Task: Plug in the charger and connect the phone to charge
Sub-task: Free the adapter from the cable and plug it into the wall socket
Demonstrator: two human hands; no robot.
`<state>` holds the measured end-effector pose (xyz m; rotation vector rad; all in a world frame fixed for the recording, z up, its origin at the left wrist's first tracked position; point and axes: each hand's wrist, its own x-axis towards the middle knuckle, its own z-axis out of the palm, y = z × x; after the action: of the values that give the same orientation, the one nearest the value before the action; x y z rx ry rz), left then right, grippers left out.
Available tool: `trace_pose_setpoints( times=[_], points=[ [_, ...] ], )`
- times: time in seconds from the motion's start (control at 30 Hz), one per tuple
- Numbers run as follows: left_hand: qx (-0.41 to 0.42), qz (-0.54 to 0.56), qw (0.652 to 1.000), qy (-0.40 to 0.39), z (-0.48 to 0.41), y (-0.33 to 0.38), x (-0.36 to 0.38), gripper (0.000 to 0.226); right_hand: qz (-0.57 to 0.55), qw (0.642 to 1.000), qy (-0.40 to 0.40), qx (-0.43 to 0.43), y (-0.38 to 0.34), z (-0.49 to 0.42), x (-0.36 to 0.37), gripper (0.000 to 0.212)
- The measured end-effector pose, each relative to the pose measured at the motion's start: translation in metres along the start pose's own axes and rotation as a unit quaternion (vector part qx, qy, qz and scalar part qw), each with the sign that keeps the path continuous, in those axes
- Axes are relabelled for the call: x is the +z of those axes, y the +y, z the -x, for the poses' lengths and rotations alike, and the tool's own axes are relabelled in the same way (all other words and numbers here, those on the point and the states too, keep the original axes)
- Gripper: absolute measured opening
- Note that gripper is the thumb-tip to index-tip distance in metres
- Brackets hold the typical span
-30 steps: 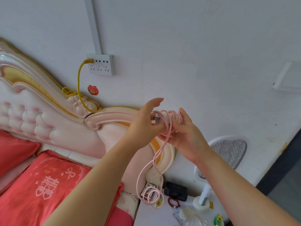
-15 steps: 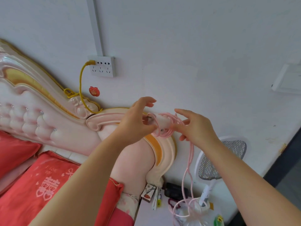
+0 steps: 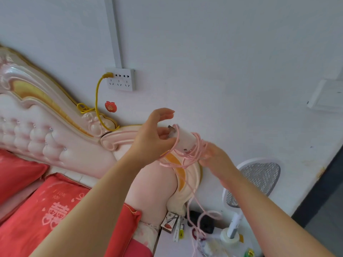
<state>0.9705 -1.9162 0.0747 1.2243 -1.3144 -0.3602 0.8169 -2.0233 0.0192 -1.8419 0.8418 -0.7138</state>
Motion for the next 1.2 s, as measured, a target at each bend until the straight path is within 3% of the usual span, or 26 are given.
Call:
trace_pose_setpoints(
  times=[0.07,0.1,0.23,0.3,0.37,0.47,0.57,0.7,0.77,0.83,0.93,1.0,1.1,1.17,1.2],
  points=[
    [0.006,-0.030,1.000,0.005,0.001,-0.001,0.000,0.059,-0.242,0.970,-0.003,-0.028,-0.011,0.003,-0.002,0.071],
    [0.011,-0.043,0.999,0.003,0.002,-0.001,0.000,0.061,-0.293,0.955,-0.017,-0.044,-0.015,0.004,-0.003,0.074],
    [0.028,-0.074,0.997,-0.018,0.002,0.002,-0.001,0.062,-0.211,0.969,-0.108,-0.063,-0.029,0.013,0.000,0.068],
    [0.035,-0.092,0.995,-0.026,0.001,0.003,0.000,0.061,-0.151,0.981,-0.113,-0.052,-0.032,0.016,0.005,0.099],
    [0.046,-0.119,0.992,-0.025,0.001,0.003,0.001,0.061,-0.109,0.988,-0.095,-0.053,-0.035,0.018,0.009,0.110],
    [0.052,-0.174,0.983,-0.027,0.001,0.001,0.001,0.060,-0.006,0.993,-0.084,-0.083,-0.042,0.020,0.016,0.100],
    [0.049,-0.188,0.980,-0.039,0.003,-0.002,-0.003,0.060,0.078,0.988,0.005,-0.130,-0.045,0.015,0.016,0.049],
    [0.038,-0.144,0.987,-0.058,0.006,-0.002,-0.015,0.062,-0.009,0.995,0.068,-0.074,-0.030,0.005,-0.003,0.025],
    [0.024,-0.084,0.994,-0.061,0.005,0.000,-0.020,0.060,-0.072,0.993,0.083,-0.051,-0.021,0.000,-0.009,0.022],
    [0.018,-0.048,0.997,-0.058,0.005,0.002,-0.020,0.059,-0.054,0.993,0.098,-0.027,-0.013,-0.006,-0.008,0.016],
    [0.019,-0.042,0.997,-0.059,0.003,-0.002,-0.016,0.059,0.049,0.997,0.054,-0.002,-0.007,-0.008,-0.001,0.030],
    [0.015,-0.062,0.996,-0.057,0.003,-0.007,-0.013,0.058,-0.020,1.000,0.017,-0.005,-0.012,-0.004,-0.001,0.050],
    [0.020,-0.116,0.992,-0.038,0.003,-0.014,-0.009,0.047,-0.166,0.980,-0.095,-0.059,-0.024,0.006,-0.003,0.054],
    [0.015,-0.131,0.991,-0.034,0.004,-0.015,-0.006,0.044,-0.099,0.975,-0.169,-0.109,-0.028,0.010,0.002,0.059],
    [0.010,-0.132,0.991,-0.036,0.004,-0.015,-0.004,0.044,-0.028,0.976,-0.165,-0.141,-0.029,0.010,0.006,0.062]
  ],
)
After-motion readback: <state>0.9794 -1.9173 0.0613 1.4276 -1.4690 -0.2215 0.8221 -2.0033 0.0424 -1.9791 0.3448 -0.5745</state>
